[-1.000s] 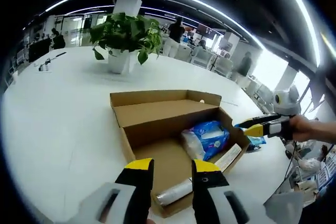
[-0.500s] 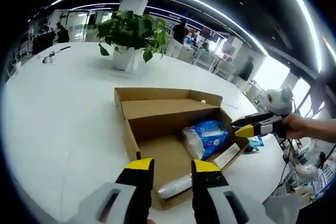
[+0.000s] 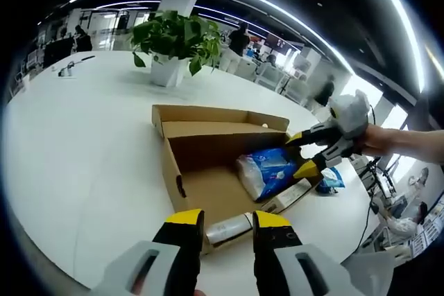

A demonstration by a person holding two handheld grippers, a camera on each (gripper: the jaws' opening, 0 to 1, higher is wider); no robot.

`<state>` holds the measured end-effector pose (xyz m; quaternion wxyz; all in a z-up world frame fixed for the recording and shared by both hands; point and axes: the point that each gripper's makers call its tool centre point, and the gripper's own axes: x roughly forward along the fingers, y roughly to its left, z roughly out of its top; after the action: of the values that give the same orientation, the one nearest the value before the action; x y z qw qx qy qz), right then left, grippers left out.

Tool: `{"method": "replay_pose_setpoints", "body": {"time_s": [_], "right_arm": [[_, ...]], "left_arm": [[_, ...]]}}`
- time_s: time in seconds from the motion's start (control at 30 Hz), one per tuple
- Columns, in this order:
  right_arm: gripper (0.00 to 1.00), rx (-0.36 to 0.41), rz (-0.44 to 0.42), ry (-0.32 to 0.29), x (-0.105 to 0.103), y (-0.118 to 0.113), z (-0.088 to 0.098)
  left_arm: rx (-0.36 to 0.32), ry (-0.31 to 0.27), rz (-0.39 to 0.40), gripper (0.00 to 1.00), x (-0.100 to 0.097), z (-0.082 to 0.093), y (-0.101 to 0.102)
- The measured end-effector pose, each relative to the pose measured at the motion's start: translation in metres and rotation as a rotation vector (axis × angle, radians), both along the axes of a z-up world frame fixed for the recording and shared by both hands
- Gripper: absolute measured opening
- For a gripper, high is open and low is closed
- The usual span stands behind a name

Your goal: Operate the shoe box by opening the lid, removing the specified soft item, and placing it in the target area until the item is outside and the box remains undamaged.

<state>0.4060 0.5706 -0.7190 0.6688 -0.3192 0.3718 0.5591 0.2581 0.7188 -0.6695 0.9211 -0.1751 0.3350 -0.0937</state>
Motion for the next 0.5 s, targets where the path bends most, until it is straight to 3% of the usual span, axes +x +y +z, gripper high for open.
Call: {"method": "replay_pose_setpoints", "body": {"time_s": [0.3, 0.5], "right_arm": [[0.59, -0.113, 0.134, -0.001, 0.002, 0.002, -0.026], [0.58, -0.152, 0.195, -0.009, 0.004, 0.008, -0.036]], "left_arm": [[-0.004, 0.002, 0.041, 0.28, -0.016, -0.001, 0.012], [0.007, 0.002, 0.046, 0.29, -0.015, -0.004, 0.016]]}}
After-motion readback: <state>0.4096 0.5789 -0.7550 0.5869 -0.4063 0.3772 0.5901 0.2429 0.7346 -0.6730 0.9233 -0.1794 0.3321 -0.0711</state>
